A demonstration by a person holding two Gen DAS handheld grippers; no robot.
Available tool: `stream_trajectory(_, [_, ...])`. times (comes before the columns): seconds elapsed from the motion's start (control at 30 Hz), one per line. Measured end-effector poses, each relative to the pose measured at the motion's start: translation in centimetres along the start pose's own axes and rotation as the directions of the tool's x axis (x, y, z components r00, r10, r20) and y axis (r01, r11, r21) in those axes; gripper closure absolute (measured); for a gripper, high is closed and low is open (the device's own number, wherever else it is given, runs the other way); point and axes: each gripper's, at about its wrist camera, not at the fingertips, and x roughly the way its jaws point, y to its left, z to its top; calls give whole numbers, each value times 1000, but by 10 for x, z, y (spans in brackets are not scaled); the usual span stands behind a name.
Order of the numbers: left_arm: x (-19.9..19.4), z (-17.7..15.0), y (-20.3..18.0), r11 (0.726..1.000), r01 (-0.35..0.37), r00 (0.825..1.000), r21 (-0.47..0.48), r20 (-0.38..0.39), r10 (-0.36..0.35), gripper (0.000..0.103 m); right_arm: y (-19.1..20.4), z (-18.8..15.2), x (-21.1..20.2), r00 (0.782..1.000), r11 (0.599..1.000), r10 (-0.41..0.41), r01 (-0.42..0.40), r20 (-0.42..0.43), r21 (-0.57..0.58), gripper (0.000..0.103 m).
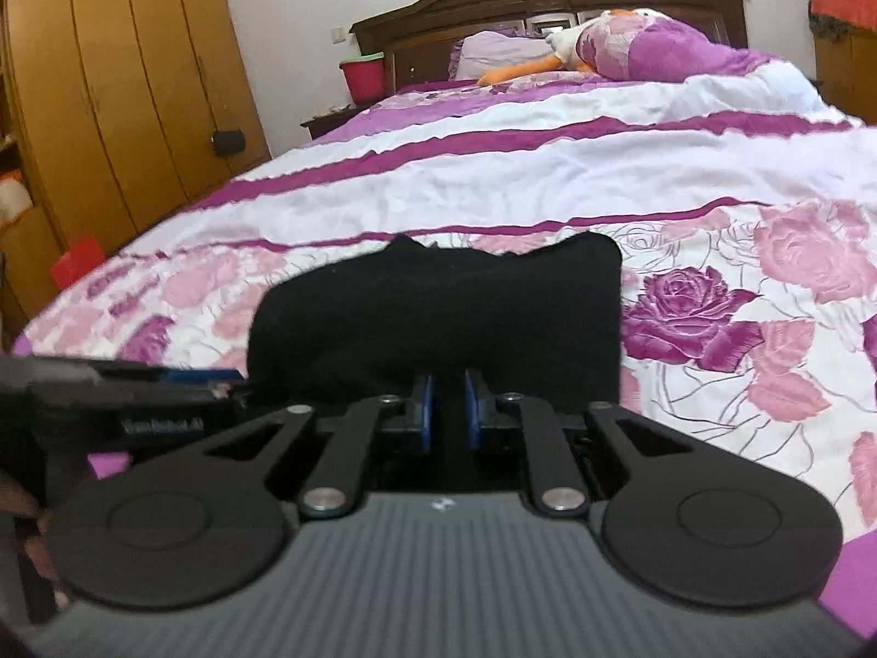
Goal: Fold small clothes
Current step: 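Release the folded cardigan and pull both grippers back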
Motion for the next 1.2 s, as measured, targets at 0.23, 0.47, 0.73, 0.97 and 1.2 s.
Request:
stream_trajectory(0.23, [-43, -2, -2, 999, 3, 1000, -41, -3, -3, 50, 2, 6, -44, 999, 998, 40, -40, 13, 54, 76])
stream_trajectory(0.47, [-83, -21, -14, 996, -46, 999, -72, 13, 47, 22, 16, -8, -96, 999, 999, 21, -22, 33, 23, 41])
stream_trajectory(0.73, [-114, -49, -31, 998, -47, 999, -52, 22, 48, 9, 26, -41, -112, 999, 998, -54, 54, -2, 12, 41])
stream_trajectory(0.97, [-103, -74, -45, 996, -81, 996, -49, -46, 79, 7, 26, -65, -110, 995, 995, -95, 96, -43, 25, 41])
stream_trajectory(1.2, [-89, -79, -47, 992, -115, 990, -57, -93, 109, 7, 29, -76, -103, 991, 993, -119, 119, -67, 3, 41])
